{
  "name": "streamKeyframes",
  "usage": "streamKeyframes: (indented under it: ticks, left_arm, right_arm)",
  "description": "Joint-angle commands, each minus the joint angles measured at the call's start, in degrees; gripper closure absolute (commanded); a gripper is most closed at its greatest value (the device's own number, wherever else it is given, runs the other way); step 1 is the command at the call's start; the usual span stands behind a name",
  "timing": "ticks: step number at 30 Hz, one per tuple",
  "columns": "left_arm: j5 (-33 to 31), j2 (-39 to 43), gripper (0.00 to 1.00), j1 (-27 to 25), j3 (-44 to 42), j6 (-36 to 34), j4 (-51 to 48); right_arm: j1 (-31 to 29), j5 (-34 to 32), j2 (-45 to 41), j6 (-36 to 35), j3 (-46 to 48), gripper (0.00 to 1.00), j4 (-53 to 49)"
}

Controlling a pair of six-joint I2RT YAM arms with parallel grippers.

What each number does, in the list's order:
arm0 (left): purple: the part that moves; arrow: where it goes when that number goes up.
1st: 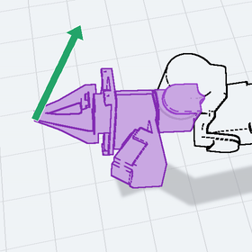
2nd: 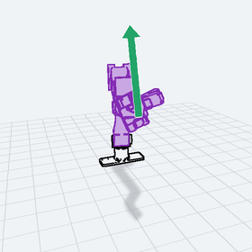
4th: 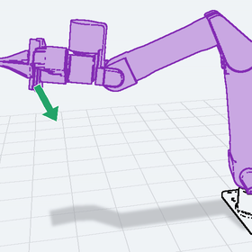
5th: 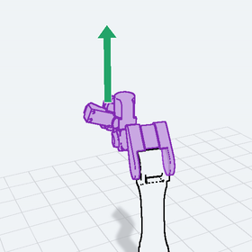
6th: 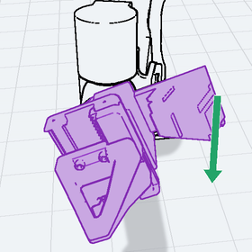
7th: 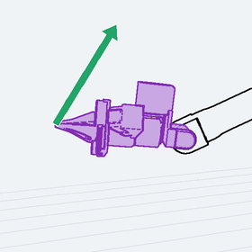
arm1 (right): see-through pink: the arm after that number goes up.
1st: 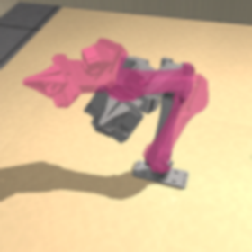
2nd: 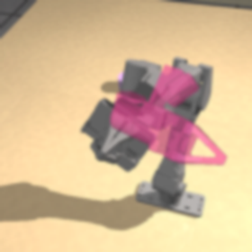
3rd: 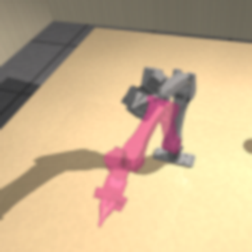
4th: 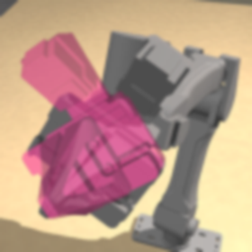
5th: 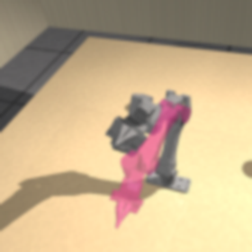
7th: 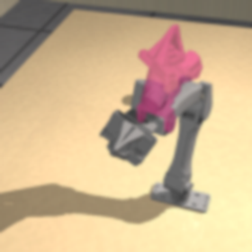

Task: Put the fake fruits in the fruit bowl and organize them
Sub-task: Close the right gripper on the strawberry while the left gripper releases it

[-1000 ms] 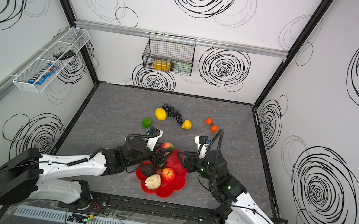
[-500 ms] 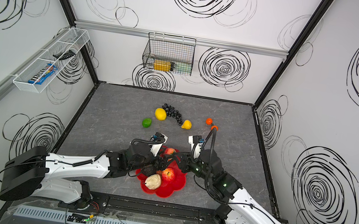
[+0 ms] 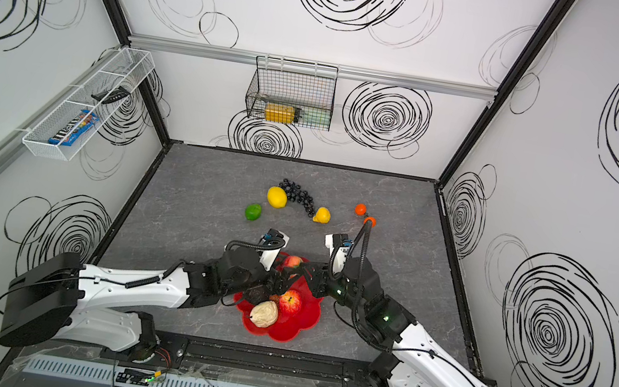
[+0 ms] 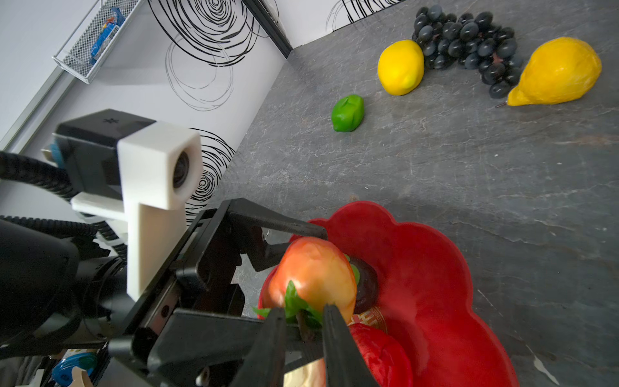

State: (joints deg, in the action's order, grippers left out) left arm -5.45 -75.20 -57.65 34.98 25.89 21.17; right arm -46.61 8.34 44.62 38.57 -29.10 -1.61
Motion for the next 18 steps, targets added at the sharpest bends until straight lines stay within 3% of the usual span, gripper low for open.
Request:
streamKeyframes:
  ticks: [1, 10, 18]
  left_arm:
    - [-0.8, -0.2, 0.26, -0.2, 0.0, -0.8, 3.2]
    - [0.0, -0.7, 0.26, 0.2, -0.1, -0.1, 3.6]
    - [0.3, -0.8, 0.26, 0.3, -0.3, -0.1, 4.0]
  right_arm:
    - [-0.3, 0.1, 0.4, 0.3, -1.3, 0.76, 0.6]
    - [-1.2, 0.3, 1.1, 0.8, -0.6, 0.78, 1.8]
    - [-1.5, 0.1, 2.0, 0.6, -0.9, 0.87, 1.8]
